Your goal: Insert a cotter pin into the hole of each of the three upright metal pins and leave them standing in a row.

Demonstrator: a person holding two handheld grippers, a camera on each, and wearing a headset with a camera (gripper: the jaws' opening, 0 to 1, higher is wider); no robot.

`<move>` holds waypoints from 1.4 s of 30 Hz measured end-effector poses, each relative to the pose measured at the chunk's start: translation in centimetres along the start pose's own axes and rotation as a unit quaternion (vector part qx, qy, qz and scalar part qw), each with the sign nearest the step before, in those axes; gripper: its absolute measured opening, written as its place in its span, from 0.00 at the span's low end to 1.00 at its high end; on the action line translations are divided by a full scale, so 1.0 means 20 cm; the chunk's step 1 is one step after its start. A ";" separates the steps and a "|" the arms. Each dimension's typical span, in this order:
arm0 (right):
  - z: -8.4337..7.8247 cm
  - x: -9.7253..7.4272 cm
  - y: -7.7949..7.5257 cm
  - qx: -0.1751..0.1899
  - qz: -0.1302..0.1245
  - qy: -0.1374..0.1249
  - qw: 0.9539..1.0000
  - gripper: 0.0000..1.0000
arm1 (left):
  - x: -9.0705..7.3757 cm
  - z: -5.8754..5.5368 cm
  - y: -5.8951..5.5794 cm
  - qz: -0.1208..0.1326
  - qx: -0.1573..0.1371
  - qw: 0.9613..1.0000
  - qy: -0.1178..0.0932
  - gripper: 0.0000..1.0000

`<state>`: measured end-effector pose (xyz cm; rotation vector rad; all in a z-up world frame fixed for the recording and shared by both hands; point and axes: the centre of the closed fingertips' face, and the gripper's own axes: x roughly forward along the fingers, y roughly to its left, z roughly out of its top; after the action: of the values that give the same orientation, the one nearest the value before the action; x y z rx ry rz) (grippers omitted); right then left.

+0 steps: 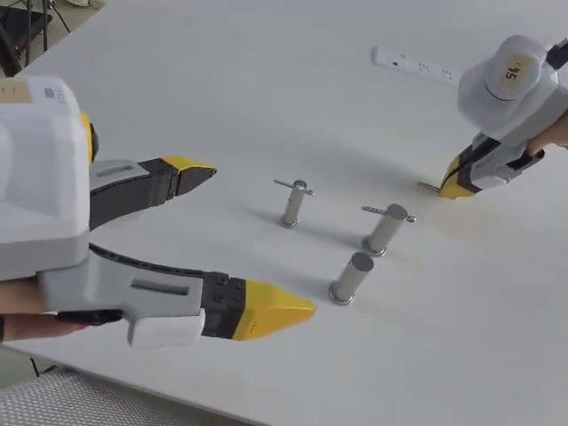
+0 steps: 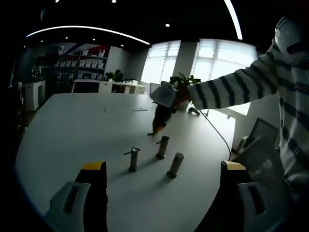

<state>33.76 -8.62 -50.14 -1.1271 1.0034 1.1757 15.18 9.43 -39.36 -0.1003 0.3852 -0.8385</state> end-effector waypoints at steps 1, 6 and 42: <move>0.00 0.00 0.01 0.000 0.001 0.000 1.000 0.00 | 0.00 0.00 0.00 0.001 0.001 1.000 0.000 0.97; -0.01 -0.05 0.00 0.002 -0.013 -0.011 1.000 0.00 | 0.00 -0.01 0.02 0.016 -0.007 1.000 0.012 0.99; 0.27 -0.68 0.32 -0.014 -0.191 -0.224 0.956 0.00 | 0.24 0.26 -0.04 -0.048 -0.063 0.996 -0.026 0.61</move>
<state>25.75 -5.27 -36.64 -0.9604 0.3984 1.0629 19.42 4.93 -35.81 -0.2595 0.3876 -0.9043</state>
